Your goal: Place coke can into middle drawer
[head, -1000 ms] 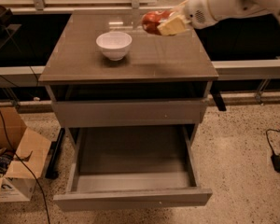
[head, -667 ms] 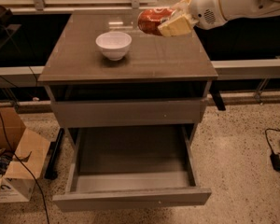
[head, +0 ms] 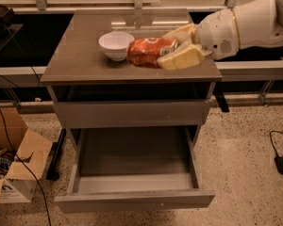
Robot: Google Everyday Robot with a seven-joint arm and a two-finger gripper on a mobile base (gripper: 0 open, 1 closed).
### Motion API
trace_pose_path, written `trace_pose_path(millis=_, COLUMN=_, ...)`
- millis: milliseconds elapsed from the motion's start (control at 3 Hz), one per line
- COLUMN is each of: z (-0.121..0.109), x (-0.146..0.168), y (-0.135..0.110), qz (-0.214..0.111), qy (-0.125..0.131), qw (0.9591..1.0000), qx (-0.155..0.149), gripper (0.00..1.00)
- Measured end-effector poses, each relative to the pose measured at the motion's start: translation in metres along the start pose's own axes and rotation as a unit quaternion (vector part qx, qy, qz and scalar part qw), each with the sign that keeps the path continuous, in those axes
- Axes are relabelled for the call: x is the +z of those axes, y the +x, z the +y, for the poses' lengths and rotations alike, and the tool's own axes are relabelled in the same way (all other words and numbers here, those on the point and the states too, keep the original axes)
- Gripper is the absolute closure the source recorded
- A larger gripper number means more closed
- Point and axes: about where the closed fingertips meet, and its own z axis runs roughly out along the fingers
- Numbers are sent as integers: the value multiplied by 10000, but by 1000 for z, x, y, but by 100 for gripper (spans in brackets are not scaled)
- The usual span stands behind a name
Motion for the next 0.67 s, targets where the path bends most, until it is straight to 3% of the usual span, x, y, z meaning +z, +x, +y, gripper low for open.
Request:
trace_pose_path(millis=333, z=45, x=17, y=31, qz=-91, qy=-733, qw=9970, qx=214, gripper=100)
trace_pose_path(millis=667, z=64, x=43, y=71, qz=90, qy=-1121, qw=9922, qx=537, gripper=100)
